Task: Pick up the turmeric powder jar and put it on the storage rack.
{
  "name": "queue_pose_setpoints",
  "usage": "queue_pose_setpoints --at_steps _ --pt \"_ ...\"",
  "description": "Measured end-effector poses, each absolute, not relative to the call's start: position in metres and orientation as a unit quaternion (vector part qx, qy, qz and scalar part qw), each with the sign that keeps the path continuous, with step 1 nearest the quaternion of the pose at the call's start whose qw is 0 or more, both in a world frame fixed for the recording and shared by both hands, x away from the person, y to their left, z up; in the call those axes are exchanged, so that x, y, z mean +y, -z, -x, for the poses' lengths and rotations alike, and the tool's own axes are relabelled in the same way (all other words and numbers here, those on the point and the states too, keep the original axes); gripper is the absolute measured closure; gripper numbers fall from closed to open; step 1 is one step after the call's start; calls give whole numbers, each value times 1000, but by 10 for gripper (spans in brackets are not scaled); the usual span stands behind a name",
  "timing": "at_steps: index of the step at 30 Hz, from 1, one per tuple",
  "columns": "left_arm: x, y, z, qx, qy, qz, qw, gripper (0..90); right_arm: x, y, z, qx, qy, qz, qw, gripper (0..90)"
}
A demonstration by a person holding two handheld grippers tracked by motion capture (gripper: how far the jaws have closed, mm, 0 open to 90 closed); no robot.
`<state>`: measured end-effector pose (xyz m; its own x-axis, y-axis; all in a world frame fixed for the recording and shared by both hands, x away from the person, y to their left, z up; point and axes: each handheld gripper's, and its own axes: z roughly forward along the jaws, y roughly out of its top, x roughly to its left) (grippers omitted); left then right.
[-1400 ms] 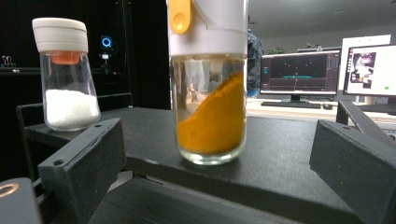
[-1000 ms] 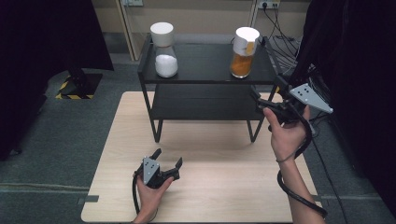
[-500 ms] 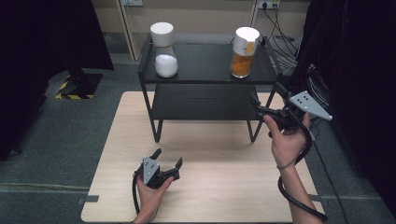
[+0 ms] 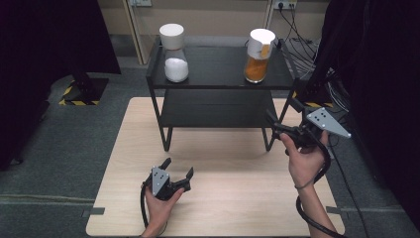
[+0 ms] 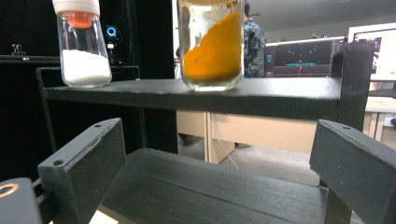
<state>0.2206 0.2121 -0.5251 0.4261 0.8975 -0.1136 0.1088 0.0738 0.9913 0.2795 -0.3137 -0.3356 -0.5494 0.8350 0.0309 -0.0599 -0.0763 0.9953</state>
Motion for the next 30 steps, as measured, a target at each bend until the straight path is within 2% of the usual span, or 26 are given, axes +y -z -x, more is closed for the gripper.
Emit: queue_pose_setpoints --at_steps 30 --pt "212 525 -221 423 -329 -595 599 64 -330 383 -270 605 -635 -359 317 36"
